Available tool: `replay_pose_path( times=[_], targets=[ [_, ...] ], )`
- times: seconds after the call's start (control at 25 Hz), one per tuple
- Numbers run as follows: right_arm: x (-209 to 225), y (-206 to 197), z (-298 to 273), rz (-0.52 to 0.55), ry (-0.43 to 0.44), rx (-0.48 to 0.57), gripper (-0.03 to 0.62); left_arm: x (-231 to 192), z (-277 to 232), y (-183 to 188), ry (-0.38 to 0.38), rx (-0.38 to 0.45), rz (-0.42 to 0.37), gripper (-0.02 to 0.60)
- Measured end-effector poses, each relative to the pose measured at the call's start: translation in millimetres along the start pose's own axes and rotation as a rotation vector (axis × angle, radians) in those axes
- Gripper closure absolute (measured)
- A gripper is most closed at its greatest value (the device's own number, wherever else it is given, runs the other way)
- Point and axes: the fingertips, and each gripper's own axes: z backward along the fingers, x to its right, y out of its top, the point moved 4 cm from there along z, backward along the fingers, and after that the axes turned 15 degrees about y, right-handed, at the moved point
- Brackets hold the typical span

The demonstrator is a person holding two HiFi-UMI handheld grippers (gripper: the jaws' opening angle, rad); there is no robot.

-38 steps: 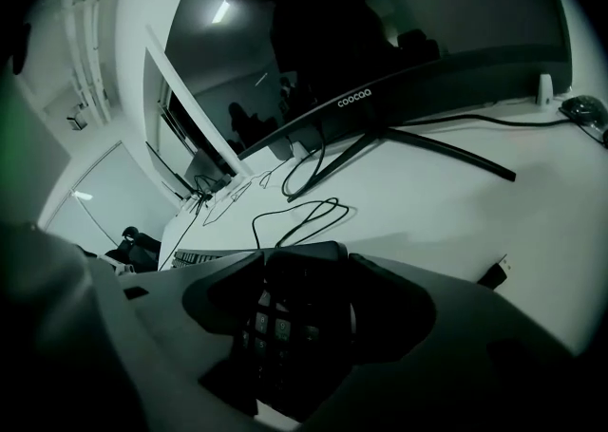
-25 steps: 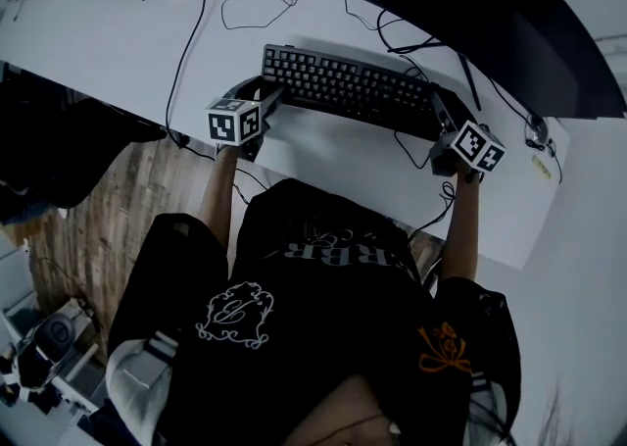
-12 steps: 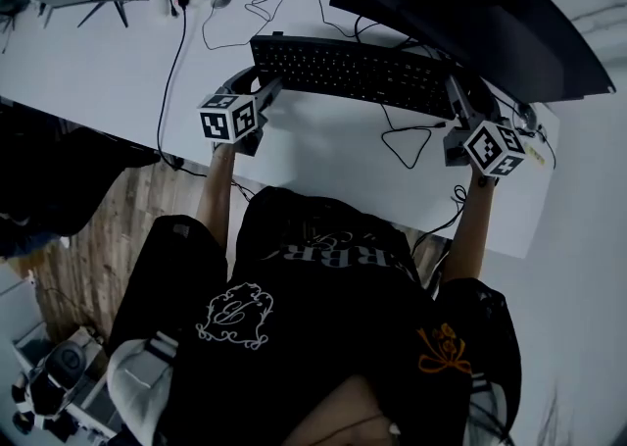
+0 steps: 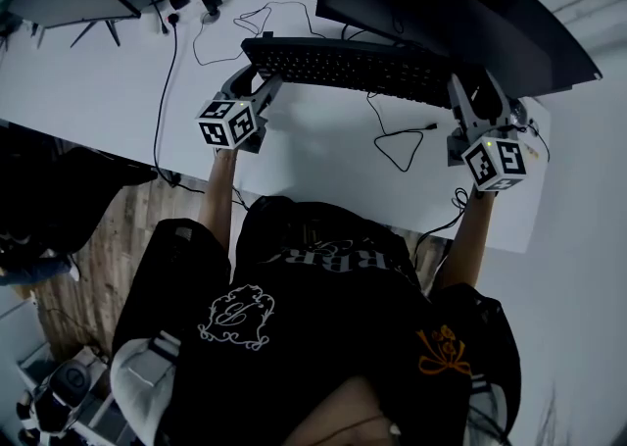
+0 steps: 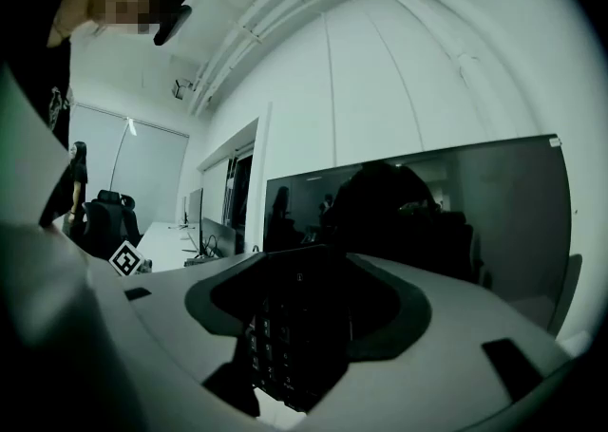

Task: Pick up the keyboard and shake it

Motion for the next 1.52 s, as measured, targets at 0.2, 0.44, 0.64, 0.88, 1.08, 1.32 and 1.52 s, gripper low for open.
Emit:
replay_pose_path(
  times=[0.2, 0.44, 0.64, 0.88, 1.08, 1.32, 1.52],
  targets=[
    [-22, 14, 8, 0.077, -0.025, 0.011, 0.330, -1, -1, 0, -0.034, 0.043, 0.012, 0.319],
    [-40, 21, 11, 0.129, -0.024, -0.015, 0.332, -1, -5, -11, -0.035, 0.039, 0.032, 0.319],
    [-39, 16, 16, 0.086, -0.041, -0.022, 0.332, 0, -1, -12, -0.038, 0.019, 0.014, 0.321],
    [-30, -12, 17, -0.078, -0.053, -0.032, 0.331, -7, 14, -7, -0.012, -0.052, -0.069, 0.321],
    [-26, -49, 13, -0.235, -0.049, -0.048, 0.330, -18, 25, -11, 0.028, -0.117, -0.123, 0.321],
    [-24, -105, -5, -0.431, -0.032, -0.095, 0.330, -41, 40, -28, 0.090, -0.217, -0.164, 0.321],
    [-18, -162, -23, -0.602, -0.021, -0.158, 0.330, -59, 40, -46, 0.140, -0.314, -0.196, 0.321]
  ],
)
